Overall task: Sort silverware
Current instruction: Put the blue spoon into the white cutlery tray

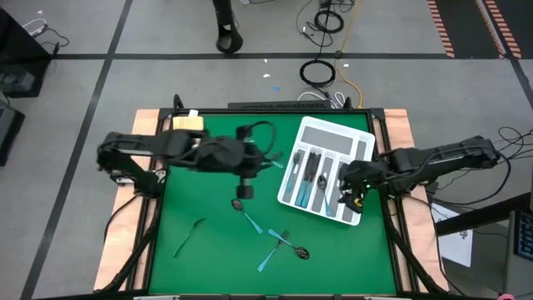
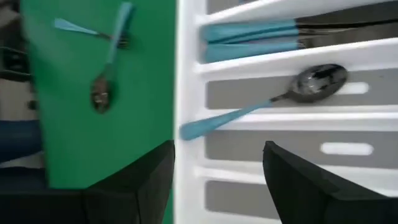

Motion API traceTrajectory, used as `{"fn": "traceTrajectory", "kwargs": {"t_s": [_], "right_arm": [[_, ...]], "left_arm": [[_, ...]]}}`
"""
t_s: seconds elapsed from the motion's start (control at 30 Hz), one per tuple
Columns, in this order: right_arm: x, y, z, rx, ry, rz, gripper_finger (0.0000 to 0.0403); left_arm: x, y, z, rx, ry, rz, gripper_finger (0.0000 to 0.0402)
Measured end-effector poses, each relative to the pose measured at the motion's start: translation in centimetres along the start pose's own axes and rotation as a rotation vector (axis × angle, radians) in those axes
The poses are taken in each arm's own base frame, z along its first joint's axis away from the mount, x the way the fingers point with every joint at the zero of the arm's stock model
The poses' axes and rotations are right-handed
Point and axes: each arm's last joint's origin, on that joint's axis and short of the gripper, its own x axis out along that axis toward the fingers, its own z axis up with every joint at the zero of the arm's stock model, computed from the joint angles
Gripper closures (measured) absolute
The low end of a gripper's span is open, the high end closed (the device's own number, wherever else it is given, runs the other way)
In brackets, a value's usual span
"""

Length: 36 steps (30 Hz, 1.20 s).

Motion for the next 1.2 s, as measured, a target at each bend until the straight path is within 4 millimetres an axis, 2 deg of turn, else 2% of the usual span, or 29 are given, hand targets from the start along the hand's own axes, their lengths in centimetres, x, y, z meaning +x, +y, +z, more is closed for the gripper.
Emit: {"fn": "traceTrajectory", "kwargs": {"t_s": [0.13,0.43,0.7,1.03,1.2], "right_arm": [[2.2,-0.2,0.0,-0.027,0.093,-0.086,0.0176],[5.4,-0.2,0.5,-0.057,0.205,-0.182,0.0197],[7.1,0.3,0.1,-0.077,0.274,-0.215,0.0197],[9.3,1.5,0.3,-0.109,0.251,-0.182,0.0197],[9.6,1.5,0.6,-0.125,0.24,-0.171,0.0197]], "left_arm": [[-2.0,-1.6,-0.2,0.017,0.02,0.051,0.035],[-3.3,-4.3,-1.0,0.019,0.076,0.029,0.035],[-3.8,-5.2,-1.0,0.04,0.069,0.007,0.035],[-3.9,-5.4,-1.1,0.046,0.071,0.002,0.035],[-3.9,-5.4,-1.1,0.047,0.072,0.002,0.035]]}}
